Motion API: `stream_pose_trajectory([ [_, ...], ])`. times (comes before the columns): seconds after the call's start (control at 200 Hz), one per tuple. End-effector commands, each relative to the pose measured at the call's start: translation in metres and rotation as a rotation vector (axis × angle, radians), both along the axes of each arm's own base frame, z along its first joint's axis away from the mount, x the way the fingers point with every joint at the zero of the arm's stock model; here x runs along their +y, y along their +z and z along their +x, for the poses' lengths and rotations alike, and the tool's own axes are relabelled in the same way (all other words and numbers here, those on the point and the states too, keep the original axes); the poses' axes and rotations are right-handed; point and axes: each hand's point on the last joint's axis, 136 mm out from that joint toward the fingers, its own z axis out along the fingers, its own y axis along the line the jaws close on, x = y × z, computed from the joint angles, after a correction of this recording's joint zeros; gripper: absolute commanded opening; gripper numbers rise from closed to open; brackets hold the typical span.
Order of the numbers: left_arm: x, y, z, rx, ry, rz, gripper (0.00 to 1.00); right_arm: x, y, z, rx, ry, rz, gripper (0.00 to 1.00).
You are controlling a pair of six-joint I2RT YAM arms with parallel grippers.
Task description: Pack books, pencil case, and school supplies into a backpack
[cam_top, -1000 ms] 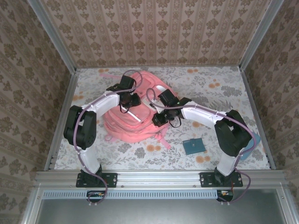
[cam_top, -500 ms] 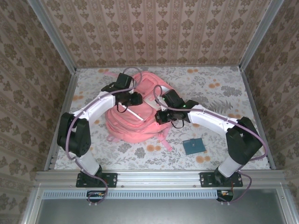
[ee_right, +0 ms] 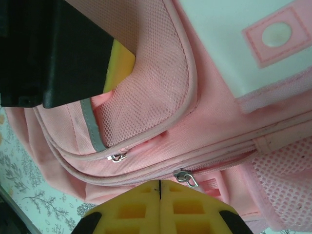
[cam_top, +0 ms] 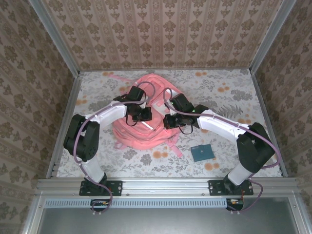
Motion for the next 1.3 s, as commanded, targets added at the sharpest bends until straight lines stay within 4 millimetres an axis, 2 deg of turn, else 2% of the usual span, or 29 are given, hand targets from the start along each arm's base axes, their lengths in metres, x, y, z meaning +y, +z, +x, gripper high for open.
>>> stream_pose_trajectory([
  [0.0, 0.002, -0.016, 0.0, 0.025, 0.038, 0.049, 0.08, -0.02, -0.016, -0.004, 0.032, -0.051, -0.097, 0.22],
  [0.06, 0.005, -0.017, 0.001, 0.022, 0.042, 0.064, 0.08, -0.023, -0.022, -0.006, 0.048, -0.044, -0.111, 0.4],
  [0.1, 0.006, -0.017, 0.001, 0.022, 0.044, 0.072, 0.09, -0.024, -0.026, -0.007, 0.058, -0.037, -0.121, 0.47],
  [0.155, 0.007, -0.017, 0.001, 0.024, 0.043, 0.076, 0.09, -0.025, -0.032, -0.008, 0.072, -0.026, -0.141, 0.52],
  [0.26, 0.007, -0.016, 0.001, 0.022, 0.047, 0.077, 0.09, -0.027, -0.041, -0.007, 0.083, -0.015, -0.166, 0.53],
  [0.43, 0.007, -0.017, 0.0, 0.028, 0.047, 0.075, 0.1, -0.024, -0.05, -0.006, 0.106, 0.017, -0.193, 0.5],
  [0.575, 0.007, -0.017, -0.001, 0.03, 0.048, 0.072, 0.1, -0.023, -0.052, -0.005, 0.109, 0.021, -0.194, 0.34],
  [0.645, 0.007, -0.018, -0.001, 0.033, 0.049, 0.071, 0.1, -0.023, -0.05, -0.005, 0.105, 0.021, -0.192, 0.3],
  [0.97, 0.007, -0.022, -0.002, 0.039, 0.048, 0.073, 0.1, -0.026, -0.043, -0.001, 0.074, 0.013, -0.22, 0.25],
  [1.165, 0.007, -0.023, -0.003, 0.043, 0.046, 0.071, 0.1, -0.033, -0.042, -0.003, 0.072, 0.018, -0.27, 0.31],
  [1.295, 0.006, -0.023, -0.003, 0.045, 0.047, 0.07, 0.1, -0.031, -0.042, -0.005, 0.072, 0.025, -0.281, 0.24],
])
